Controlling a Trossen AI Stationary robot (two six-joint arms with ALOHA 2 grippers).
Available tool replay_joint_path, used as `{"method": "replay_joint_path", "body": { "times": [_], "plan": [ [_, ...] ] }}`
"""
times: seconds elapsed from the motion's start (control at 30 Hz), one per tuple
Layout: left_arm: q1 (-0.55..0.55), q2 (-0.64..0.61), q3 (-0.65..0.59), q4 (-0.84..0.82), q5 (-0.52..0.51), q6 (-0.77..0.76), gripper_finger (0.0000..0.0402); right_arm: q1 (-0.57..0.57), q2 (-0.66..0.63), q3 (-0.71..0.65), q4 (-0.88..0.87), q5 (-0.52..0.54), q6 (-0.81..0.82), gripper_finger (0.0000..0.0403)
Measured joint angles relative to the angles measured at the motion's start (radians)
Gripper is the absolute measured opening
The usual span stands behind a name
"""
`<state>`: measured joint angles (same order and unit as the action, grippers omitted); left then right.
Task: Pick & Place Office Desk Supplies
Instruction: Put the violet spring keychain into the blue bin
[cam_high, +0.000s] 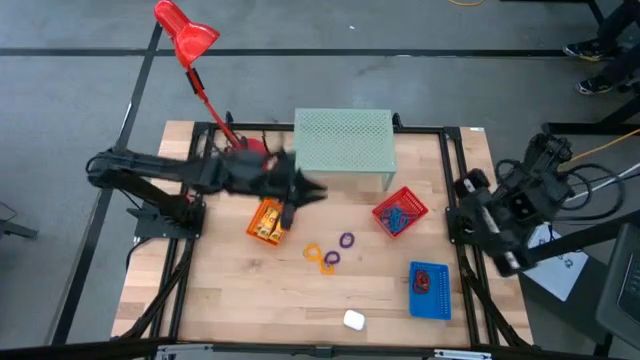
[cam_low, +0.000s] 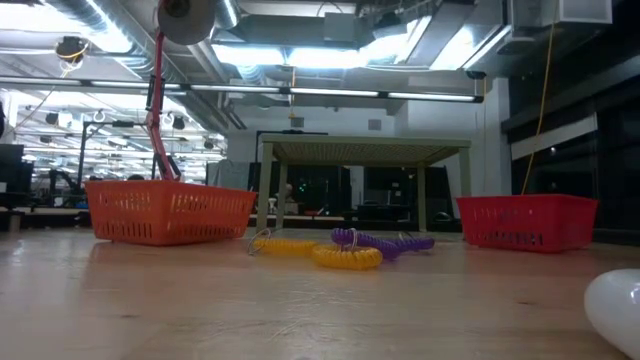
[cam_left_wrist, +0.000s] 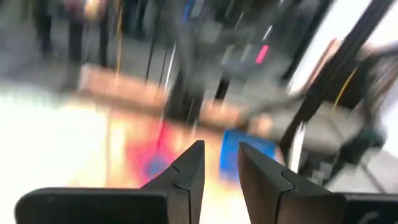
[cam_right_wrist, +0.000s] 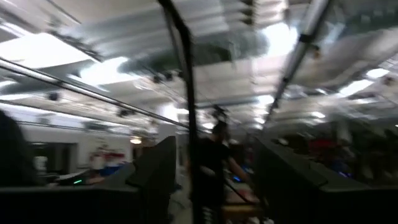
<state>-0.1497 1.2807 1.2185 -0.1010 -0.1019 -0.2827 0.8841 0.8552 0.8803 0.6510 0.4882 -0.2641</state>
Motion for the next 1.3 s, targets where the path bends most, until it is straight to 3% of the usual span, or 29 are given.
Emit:
{"method": "replay_joint_path", "body": {
  "times": [0.1, 0.2, 0.3, 0.53, 0.6, 0.7, 0.77, 0.83, 0.93, 1.03, 1.13, 1.3],
  "plan": [
    [-0.04, -0.038, -0.186, 0.065, -0.013, -0.106, 0.0091, -0.003, 0.029, 0.0, 0.008, 0.122, 0.01, 0.0212],
    [-0.096, -0.033, -0.292, 0.091, -0.022, -0.155, 0.0091, -0.028, 0.048, 0.0, 0.043, 0.158, 0.002, 0.0212],
    [-0.136, 0.016, -0.345, 0.064, -0.029, -0.19, 0.0091, -0.053, 0.061, 0.0, 0.072, 0.126, -0.005, 0.0212],
    [-0.173, 0.104, -0.344, 0.096, -0.07, -0.212, 0.0091, -0.103, 0.113, 0.0, 0.151, -0.02, 0.022, 0.0212],
    [-0.173, 0.111, -0.344, 0.142, -0.083, -0.231, 0.0091, -0.122, 0.14, 0.0, 0.185, 0.055, 0.08, 0.0212],
    [-0.188, 0.088, -0.342, 0.249, -0.137, -0.24, 0.0091, -0.159, 0.182, 0.002, 0.167, 0.296, 0.259, 0.0212],
    [-0.204, 0.064, -0.341, 0.312, -0.201, -0.218, 0.0091, -0.202, 0.202, 0.007, 0.047, 0.434, 0.39, 0.0212],
    [-0.221, 0.023, -0.342, 0.313, -0.271, -0.19, 0.0091, -0.251, 0.209, 0.022, -0.17, 0.47, 0.56, 0.0212],
    [-0.235, -0.049, -0.35, 0.292, -0.344, -0.164, 0.009, -0.323, 0.239, 0.13, -0.656, 0.386, 0.901, 0.0212],
    [-0.242, -0.127, -0.385, 0.28, -0.378, -0.16, 0.009, -0.414, 0.356, 0.308, -1.193, 0.148, 1.145, 0.021],
    [-0.25, -0.202, -0.432, 0.277, -0.414, -0.159, 0.009, -0.487, 0.518, 0.465, -1.444, -0.061, 1.089, 0.0206],
    [-0.264, -0.288, -0.493, 0.273, -0.47, -0.173, 0.009, -0.547, 0.722, 0.621, -1.501, -0.24, 0.778, 0.0206]
  ]
}}
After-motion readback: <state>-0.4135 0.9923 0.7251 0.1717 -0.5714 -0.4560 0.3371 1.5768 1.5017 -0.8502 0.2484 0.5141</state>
